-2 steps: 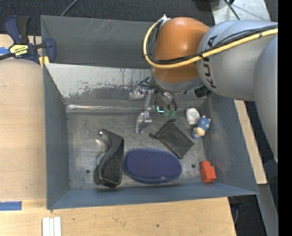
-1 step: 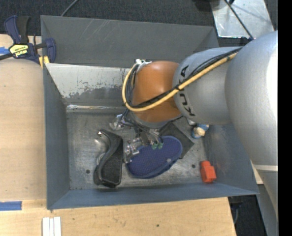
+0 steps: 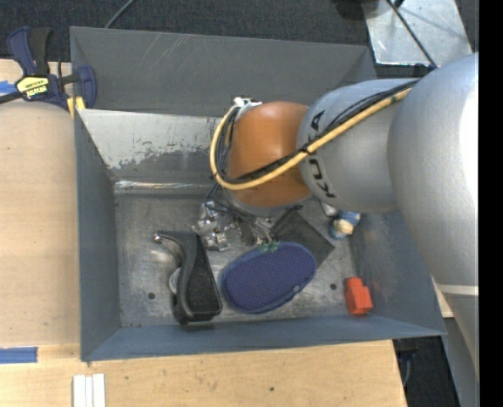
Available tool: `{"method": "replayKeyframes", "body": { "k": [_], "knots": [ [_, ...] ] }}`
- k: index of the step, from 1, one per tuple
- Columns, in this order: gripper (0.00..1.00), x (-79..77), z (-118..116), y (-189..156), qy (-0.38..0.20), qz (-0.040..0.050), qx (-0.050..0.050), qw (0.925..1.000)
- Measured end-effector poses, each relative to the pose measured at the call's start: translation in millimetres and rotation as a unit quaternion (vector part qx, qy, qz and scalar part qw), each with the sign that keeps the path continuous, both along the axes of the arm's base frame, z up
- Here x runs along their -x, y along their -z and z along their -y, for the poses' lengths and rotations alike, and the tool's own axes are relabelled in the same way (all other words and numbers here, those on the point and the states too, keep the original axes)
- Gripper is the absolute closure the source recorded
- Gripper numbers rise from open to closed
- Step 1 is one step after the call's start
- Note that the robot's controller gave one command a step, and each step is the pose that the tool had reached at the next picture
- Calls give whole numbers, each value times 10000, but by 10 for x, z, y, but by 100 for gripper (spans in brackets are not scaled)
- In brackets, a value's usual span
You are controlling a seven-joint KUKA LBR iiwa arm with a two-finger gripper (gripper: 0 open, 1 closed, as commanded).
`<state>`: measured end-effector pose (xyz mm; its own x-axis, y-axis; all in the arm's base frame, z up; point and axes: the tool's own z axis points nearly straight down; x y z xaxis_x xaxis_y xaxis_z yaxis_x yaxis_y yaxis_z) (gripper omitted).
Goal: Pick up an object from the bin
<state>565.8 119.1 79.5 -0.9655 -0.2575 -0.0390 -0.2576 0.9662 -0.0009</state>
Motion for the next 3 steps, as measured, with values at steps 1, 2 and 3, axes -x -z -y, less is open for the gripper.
{"method": "replayKeyframes", "body": {
  "k": [1,2,3],
  "knots": [
    [100,336,364,-2372,-2203,-121,91,9753],
    [100,264,229,-836,-3006,-188,89,9535],
    [0,249,232,-881,-2991,-152,96,9541]
  ]
}}
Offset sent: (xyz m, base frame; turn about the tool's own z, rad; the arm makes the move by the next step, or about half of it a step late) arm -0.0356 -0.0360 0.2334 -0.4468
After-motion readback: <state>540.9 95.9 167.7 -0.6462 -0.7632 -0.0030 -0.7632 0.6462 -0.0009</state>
